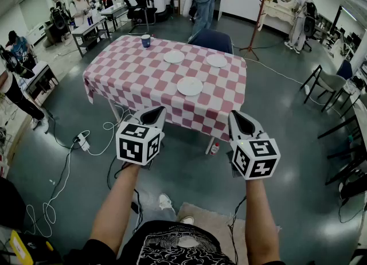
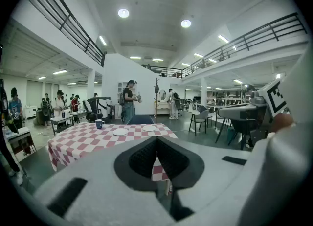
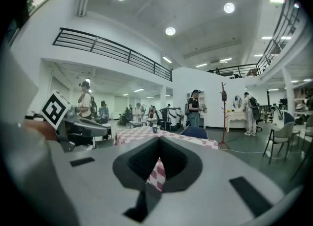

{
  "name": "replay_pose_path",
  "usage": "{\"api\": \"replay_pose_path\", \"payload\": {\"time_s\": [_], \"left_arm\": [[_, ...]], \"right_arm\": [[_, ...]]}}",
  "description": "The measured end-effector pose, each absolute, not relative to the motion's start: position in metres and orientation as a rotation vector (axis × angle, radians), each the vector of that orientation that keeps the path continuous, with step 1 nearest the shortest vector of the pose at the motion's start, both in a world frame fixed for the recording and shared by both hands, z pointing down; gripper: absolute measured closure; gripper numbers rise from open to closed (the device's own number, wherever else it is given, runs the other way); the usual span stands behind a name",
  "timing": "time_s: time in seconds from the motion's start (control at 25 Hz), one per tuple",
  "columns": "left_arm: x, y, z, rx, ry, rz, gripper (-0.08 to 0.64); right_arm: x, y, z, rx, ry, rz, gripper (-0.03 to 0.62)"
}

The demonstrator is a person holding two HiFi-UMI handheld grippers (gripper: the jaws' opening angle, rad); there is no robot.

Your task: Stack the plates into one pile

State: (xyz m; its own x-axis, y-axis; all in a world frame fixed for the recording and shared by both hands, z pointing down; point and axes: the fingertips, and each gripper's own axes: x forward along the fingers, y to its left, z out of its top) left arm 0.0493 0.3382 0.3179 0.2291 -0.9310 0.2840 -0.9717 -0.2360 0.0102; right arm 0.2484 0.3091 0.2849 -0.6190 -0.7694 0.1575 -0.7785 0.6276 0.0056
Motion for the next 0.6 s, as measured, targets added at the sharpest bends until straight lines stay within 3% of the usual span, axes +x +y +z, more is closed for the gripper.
{"api": "replay_pose_path", "payload": {"time_s": [0.24, 0.6], "left_arm": [[0.053, 0.33, 0.318, 2.308, -1.812, 0.323, 0.507], [0.045, 0.307, 0.329, 2.309, -1.796, 0.358, 0.458]], "right_arm": [[0.247, 0.306, 0.288, 1.268, -2.709, 0.106, 0.584], [0.238, 0.288, 0.298, 1.255, -2.707, 0.119, 0.512]]}}
